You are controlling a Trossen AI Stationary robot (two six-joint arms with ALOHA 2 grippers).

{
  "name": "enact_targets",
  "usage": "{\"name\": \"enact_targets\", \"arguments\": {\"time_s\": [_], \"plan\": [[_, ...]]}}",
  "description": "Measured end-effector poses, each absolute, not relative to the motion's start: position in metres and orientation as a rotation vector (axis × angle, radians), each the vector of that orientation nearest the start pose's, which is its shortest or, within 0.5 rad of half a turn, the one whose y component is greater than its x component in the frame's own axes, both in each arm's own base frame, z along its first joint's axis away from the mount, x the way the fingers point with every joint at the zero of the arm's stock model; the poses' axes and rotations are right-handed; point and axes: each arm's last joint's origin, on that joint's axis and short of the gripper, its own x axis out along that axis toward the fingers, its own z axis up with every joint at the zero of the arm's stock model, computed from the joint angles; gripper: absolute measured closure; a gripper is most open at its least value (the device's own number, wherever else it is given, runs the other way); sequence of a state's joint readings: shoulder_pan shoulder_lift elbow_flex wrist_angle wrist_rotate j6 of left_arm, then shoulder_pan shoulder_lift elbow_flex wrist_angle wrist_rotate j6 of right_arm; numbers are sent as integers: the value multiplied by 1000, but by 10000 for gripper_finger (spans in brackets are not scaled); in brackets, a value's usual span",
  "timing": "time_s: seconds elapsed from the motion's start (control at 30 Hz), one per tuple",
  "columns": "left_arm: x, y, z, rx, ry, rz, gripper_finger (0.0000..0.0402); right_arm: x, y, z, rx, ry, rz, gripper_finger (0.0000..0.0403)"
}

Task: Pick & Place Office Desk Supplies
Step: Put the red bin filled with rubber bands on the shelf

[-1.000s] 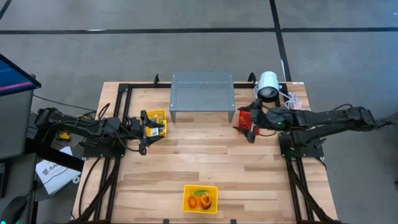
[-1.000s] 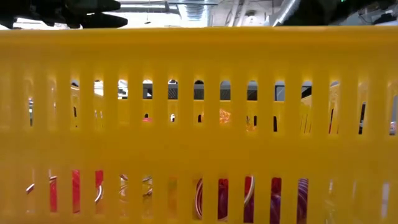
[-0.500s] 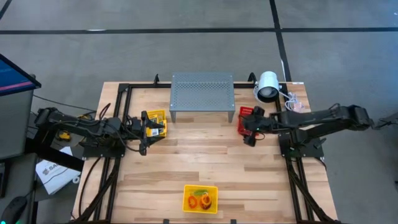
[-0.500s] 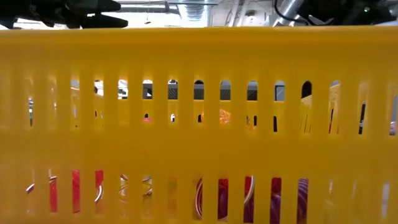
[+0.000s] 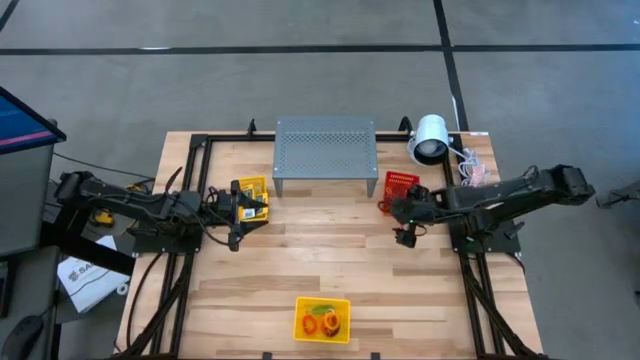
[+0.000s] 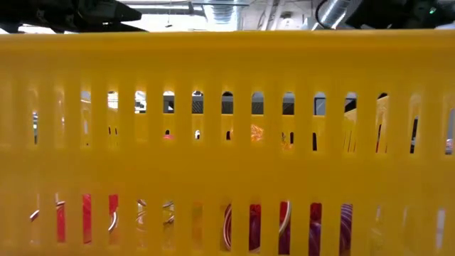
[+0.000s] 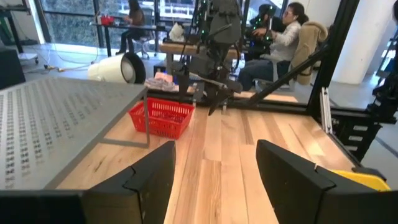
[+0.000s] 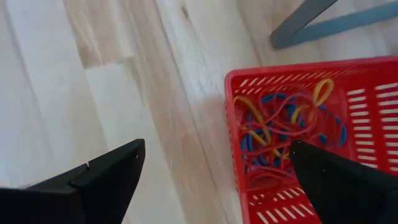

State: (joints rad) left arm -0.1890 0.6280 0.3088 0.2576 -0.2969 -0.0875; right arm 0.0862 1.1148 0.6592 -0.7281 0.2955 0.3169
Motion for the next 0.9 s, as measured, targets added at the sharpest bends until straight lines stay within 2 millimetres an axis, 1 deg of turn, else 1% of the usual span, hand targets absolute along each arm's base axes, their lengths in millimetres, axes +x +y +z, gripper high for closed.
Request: {"name": "enact_targets", "arguments": {"time_s": [0.27, 0.43, 0.6, 0.73, 0.9], "plan": [[154, -21, 230, -73, 75, 110, 183, 200, 8, 169, 26, 1280, -390, 8], [155, -21, 229, -74, 81, 109, 183, 204, 9, 159, 34, 1325, -414, 8], [155, -21, 229, -73, 83, 106, 183, 201, 8, 158, 29, 1353, -421, 8], [155, -21, 229, -73, 83, 107, 183, 199, 8, 164, 29, 1346, -422, 9], [155, -21, 229, -74, 82, 107, 183, 197, 8, 173, 40, 1304, -420, 29]]}}
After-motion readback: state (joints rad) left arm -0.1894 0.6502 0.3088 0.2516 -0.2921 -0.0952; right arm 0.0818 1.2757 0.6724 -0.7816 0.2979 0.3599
